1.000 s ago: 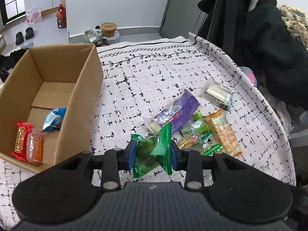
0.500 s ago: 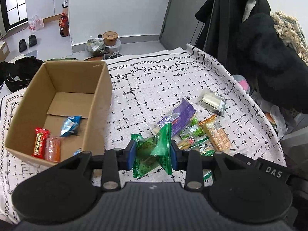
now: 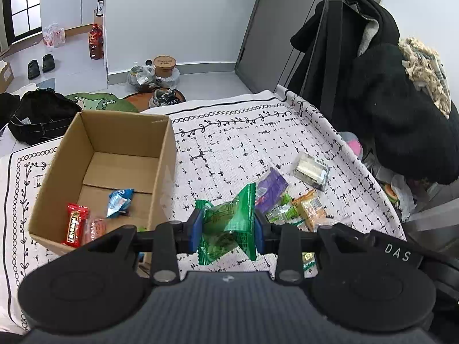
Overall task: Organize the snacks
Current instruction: 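Carry the green pack with the left gripper while the right carries the pink-purple candy over the box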
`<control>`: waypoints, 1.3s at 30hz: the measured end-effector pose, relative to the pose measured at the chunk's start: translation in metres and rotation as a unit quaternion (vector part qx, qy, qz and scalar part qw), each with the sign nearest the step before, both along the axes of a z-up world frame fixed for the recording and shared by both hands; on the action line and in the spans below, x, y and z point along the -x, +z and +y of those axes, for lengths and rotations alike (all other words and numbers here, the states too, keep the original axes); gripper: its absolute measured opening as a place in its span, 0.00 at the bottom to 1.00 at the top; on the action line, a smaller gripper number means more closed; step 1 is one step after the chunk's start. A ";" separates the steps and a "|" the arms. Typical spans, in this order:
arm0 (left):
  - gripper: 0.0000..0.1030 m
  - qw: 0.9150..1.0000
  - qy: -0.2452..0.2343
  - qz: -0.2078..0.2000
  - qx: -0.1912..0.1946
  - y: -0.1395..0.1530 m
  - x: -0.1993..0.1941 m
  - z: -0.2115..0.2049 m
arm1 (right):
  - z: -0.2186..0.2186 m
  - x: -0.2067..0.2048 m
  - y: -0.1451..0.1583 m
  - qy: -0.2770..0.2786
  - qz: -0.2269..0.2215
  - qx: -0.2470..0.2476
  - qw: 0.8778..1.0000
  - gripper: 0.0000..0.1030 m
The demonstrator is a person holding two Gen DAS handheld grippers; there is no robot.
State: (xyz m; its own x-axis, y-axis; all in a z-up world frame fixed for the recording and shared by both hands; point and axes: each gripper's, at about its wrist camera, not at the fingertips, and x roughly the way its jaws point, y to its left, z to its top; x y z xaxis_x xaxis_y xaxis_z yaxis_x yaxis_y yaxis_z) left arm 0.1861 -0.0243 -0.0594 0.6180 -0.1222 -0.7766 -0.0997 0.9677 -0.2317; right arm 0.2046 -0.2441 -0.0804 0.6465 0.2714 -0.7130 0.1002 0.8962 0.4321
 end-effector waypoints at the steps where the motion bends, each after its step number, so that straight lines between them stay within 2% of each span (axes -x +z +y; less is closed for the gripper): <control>1: 0.34 1.000 0.000 -0.001 0.000 0.002 0.000 0.002 | 0.003 -0.001 0.002 0.002 -0.002 -0.002 1.000 0.24; 10: 0.34 1.000 -0.004 -0.026 -0.001 0.020 0.000 0.030 | 0.040 -0.014 0.016 0.027 -0.003 -0.028 0.999 0.24; 19: 0.34 0.999 0.031 -0.026 0.018 0.015 -0.006 0.072 | 0.076 -0.027 0.017 0.047 0.001 -0.028 0.999 0.24; 26: 0.34 0.998 0.054 -0.013 0.034 -0.003 -0.012 0.100 | 0.105 -0.033 0.009 0.061 0.010 -0.028 0.998 0.24; 31: 0.34 0.997 0.060 0.014 0.052 -0.020 -0.016 0.114 | 0.124 -0.037 0.006 0.075 0.014 -0.031 0.997 0.24; 36: 0.39 0.995 0.068 0.038 0.060 -0.030 -0.014 0.125 | 0.142 -0.040 0.003 0.093 0.020 -0.035 0.995 0.25; 39: 0.41 0.994 0.081 0.036 0.058 -0.030 -0.011 0.133 | 0.152 -0.041 0.002 0.101 0.022 -0.040 0.994 0.25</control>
